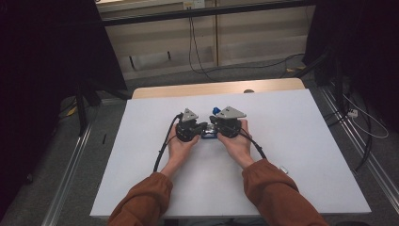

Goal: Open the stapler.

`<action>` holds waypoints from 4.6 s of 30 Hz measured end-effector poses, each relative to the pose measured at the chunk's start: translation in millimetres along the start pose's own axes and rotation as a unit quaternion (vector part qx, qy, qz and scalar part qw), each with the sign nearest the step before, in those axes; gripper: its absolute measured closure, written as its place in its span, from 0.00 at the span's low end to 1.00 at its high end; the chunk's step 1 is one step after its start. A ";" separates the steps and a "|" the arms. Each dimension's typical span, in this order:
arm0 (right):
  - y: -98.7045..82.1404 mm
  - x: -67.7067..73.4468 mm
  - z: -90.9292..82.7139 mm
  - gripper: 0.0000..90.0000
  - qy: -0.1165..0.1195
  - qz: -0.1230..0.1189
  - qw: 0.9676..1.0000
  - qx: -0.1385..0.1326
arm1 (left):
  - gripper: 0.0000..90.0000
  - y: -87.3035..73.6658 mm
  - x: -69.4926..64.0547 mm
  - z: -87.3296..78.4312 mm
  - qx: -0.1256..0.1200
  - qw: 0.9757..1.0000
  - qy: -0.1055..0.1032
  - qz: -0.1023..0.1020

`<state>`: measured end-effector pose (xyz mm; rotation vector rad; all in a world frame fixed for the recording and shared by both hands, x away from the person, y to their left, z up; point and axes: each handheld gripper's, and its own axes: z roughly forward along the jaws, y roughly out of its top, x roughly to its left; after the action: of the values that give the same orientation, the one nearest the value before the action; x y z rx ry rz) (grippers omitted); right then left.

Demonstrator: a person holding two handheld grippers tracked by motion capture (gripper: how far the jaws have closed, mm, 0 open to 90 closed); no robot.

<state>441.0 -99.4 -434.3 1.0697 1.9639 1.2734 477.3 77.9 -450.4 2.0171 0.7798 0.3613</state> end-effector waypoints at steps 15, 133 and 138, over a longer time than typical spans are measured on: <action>0.1 -1.7 -3.6 1.00 -0.011 0.001 1.000 -0.006 | 1.00 -0.5 1.1 -0.2 0.000 1.000 -0.003 0.002; -9.5 -64.3 -57.9 1.00 -0.056 0.039 0.998 -0.008 | 1.00 -3.6 2.0 -0.5 -0.009 1.000 -0.008 -0.010; -11.9 -67.9 -60.2 1.00 -0.058 0.043 0.997 -0.006 | 1.00 -3.6 2.4 -0.5 -0.009 1.000 -0.009 -0.011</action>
<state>425.2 -188.3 -419.6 1.2059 1.8390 1.2374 477.5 81.2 -453.2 1.9898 0.7845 0.3349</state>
